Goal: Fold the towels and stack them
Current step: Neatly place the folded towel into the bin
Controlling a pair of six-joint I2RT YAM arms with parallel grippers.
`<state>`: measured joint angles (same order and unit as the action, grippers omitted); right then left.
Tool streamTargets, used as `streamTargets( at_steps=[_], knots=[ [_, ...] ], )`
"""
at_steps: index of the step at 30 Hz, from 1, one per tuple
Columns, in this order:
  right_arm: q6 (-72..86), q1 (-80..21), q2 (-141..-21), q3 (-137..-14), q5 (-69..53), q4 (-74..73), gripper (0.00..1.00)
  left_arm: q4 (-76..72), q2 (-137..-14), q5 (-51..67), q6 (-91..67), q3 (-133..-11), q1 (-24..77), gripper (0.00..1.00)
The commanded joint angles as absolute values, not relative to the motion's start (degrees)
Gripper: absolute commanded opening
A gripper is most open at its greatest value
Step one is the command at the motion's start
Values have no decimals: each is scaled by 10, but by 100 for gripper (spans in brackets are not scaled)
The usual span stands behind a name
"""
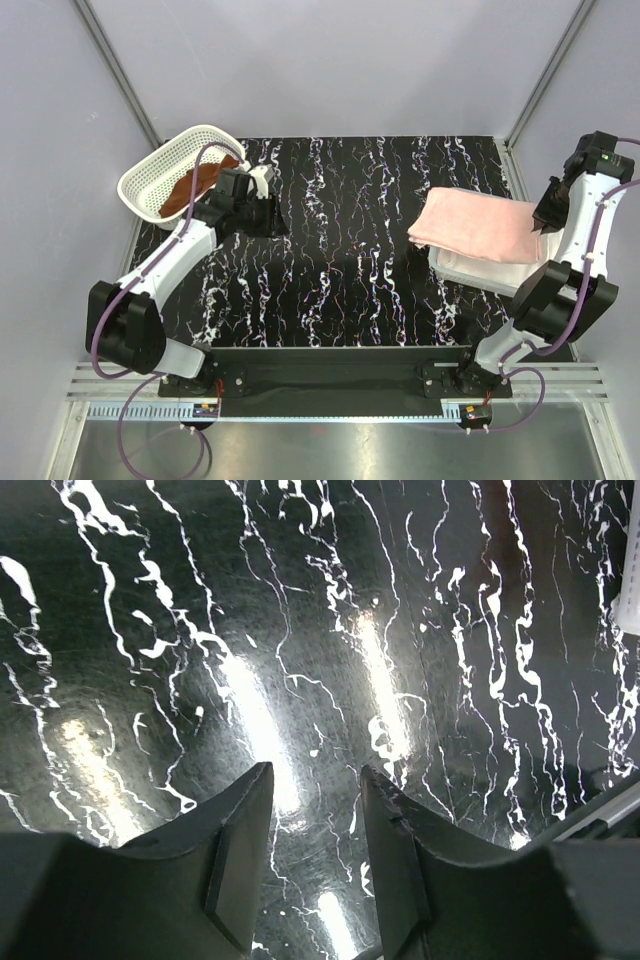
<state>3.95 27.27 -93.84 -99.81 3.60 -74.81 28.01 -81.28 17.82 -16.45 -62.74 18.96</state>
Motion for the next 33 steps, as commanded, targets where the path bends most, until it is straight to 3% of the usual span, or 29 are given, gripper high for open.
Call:
streamTargets(
  at_steps=[1,13,15,17,18,19,21,29,33],
  knots=[
    [17,283,-941,-1007,47,-722,0,286,-807,154,-141,-676,189,46],
    [-29,335,-984,-1019,21,-673,1,319,-820,149,-133,-718,193,47],
    [-27,342,-1000,-1027,22,-667,5,321,-825,151,-134,-726,194,47],
    [-26,349,-1025,-1032,20,-665,14,323,-834,160,-138,-739,193,47],
    [-24,349,-1046,-1041,28,-666,39,323,-842,161,-139,-744,195,47],
    [-24,351,-1055,-1047,33,-671,52,325,-845,162,-140,-751,196,48],
    [-16,357,-1073,-1071,62,-684,63,330,-856,162,-139,-766,199,48],
    [15,363,-1026,-1099,55,-686,75,335,-853,156,-141,-773,206,49],
    [28,362,-993,-1080,-28,-674,76,329,-845,156,-145,-766,206,50]
  ],
)
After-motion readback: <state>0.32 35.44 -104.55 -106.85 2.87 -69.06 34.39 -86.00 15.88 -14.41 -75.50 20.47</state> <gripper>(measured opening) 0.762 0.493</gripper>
